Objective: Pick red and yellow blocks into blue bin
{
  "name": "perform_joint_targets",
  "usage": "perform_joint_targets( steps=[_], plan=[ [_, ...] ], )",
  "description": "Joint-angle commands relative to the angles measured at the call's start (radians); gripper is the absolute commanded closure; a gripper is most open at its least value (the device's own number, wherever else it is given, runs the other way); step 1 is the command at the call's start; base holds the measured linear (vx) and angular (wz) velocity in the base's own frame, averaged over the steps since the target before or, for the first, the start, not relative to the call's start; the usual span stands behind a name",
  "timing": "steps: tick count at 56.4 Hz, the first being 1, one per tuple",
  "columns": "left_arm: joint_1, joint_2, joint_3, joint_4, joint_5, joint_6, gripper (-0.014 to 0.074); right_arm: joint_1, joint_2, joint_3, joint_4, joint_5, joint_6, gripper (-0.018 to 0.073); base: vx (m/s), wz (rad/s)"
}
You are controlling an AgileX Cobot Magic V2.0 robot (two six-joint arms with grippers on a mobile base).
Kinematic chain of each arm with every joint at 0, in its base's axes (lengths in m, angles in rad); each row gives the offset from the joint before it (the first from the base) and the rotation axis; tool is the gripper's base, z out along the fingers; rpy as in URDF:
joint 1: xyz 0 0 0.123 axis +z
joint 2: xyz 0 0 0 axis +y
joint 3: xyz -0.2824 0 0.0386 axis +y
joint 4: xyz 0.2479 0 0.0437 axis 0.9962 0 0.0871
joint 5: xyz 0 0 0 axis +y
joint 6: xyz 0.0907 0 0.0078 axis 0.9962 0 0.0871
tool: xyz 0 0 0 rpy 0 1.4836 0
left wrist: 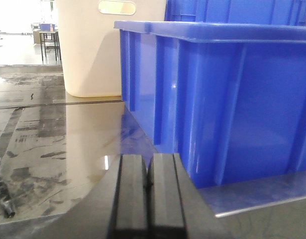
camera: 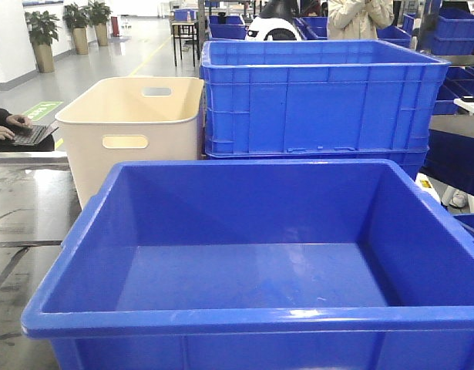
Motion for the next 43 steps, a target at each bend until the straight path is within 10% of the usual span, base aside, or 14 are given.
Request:
perform_joint_targets(
  steps=[1,43],
  plan=[
    [0.003,-0.007,-0.019,0.001,-0.087,-0.008,0.0594,-0.005,-0.013,0.007,-0.011,-0.085,0.001,0.0569,0.00,0.00],
    [0.003,-0.007,-0.019,0.001,-0.087,-0.008,0.0594,-0.004,-0.013,0.007,-0.011,-0.080,0.000,0.0569,0.00,0.00]
  ],
)
